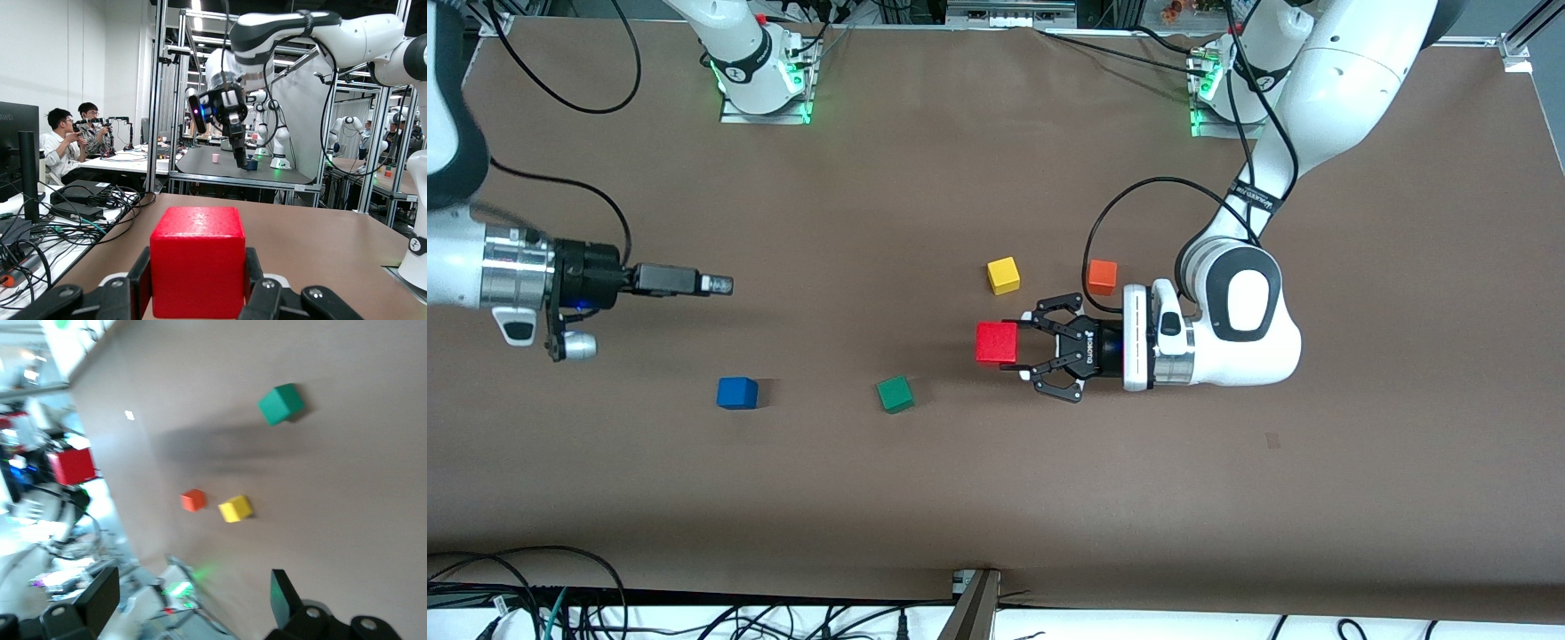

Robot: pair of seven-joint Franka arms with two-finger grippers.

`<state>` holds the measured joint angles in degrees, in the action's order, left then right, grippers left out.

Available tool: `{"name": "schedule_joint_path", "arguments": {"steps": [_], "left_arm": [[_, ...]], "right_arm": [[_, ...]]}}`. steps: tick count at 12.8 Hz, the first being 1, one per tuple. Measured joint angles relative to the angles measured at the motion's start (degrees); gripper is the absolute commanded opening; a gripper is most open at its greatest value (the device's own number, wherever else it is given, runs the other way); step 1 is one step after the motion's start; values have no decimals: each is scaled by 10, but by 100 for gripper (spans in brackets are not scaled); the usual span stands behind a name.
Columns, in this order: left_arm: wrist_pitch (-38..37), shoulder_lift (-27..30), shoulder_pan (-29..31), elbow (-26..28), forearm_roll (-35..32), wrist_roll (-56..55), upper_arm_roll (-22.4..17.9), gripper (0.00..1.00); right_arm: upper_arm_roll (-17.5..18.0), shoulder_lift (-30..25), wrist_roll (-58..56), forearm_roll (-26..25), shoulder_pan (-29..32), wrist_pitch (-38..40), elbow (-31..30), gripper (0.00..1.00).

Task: Pass red block to right arm, stack on blue
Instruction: 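Hold the red cube up while the right gripper reaches toward it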

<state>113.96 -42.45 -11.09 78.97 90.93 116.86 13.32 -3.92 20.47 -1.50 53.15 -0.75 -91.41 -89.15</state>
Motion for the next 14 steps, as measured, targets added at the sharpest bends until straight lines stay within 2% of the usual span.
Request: {"name": "schedule_joint_path", "arguments": {"steps": [5, 8, 11, 14], "left_arm": [[13, -1, -12, 1, 26, 1, 1, 0], [38, -3, -28, 1, 27, 1, 1, 0], [81, -7, -52, -8, 28, 1, 2, 0], [110, -14, -71, -21, 41, 1, 2, 0]], "right_arm": [[4, 60, -12, 184, 7, 0, 1, 100], [10, 88, -22, 267, -9, -3, 2, 100], [12, 111, -41, 313, -44, -31, 8, 100], [12, 144, -112, 340, -61, -44, 31, 100]]}}
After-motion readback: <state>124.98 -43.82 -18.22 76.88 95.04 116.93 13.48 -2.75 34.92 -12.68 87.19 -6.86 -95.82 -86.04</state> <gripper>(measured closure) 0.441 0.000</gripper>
